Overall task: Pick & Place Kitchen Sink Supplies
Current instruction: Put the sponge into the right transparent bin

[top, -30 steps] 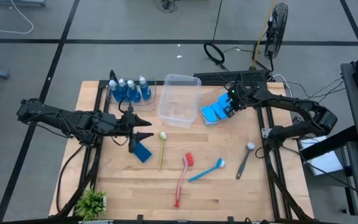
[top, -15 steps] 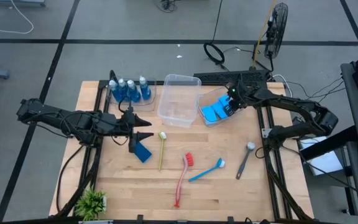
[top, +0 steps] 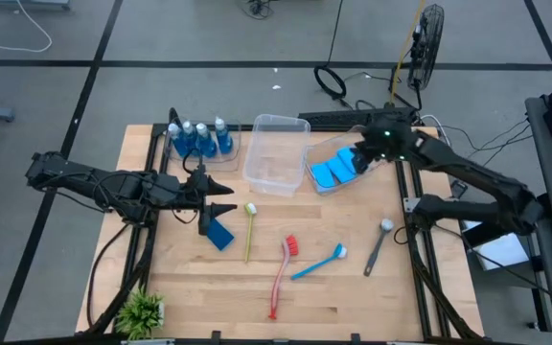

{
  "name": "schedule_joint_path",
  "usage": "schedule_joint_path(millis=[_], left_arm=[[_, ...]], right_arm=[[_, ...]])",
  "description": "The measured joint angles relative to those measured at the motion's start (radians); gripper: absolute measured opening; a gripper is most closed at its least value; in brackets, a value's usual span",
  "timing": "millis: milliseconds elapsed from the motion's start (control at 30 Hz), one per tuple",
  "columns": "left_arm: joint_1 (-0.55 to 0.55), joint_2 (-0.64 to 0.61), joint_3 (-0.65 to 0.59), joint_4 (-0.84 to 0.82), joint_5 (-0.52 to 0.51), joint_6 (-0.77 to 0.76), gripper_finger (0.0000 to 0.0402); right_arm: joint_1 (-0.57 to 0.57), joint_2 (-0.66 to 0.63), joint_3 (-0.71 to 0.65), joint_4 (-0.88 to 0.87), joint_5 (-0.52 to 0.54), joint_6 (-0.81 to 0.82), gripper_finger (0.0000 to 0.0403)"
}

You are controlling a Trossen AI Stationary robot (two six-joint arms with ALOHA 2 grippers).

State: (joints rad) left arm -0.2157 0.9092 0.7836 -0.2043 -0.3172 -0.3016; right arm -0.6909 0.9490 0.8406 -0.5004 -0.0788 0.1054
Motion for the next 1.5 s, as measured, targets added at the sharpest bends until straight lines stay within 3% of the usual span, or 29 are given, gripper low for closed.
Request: schedule_joint_path(millis=[200,367,767,1033,1233,1500], left_arm=[[0.0,0.0,0.0,0.0,0.0,-0.036,0.0216],[0.015,0.0,0.0,-0.003,0.0,-0.261,0.0216],[-0.005,0.064,0.0,-0.214,0.024,-0.927,0.0216],[-0.039,0.174,0.0,-0.493,0.231,-1.381,0.0216],[-0.096,0.185,0.0,-0.678,0.29,-1.654,0.0216],[-0.141,0.224,0.0,-0.722,0.282,-1.886,0.0216]], right_arm=[[0.0,-0.156,0.0,0.002,-0.218,0.093,0.0107],[0.0,-0.25,0.0,0.001,-0.285,0.122,0.0109],[-0.001,-0.325,0.0,0.011,-0.29,0.119,0.0107],[-0.001,-0.324,0.0,0.018,-0.29,0.118,0.0106],[-0.001,-0.324,-0.001,0.04,-0.29,0.115,0.0105],[-0.001,-0.324,-0.001,0.093,-0.29,0.11,0.0105]])
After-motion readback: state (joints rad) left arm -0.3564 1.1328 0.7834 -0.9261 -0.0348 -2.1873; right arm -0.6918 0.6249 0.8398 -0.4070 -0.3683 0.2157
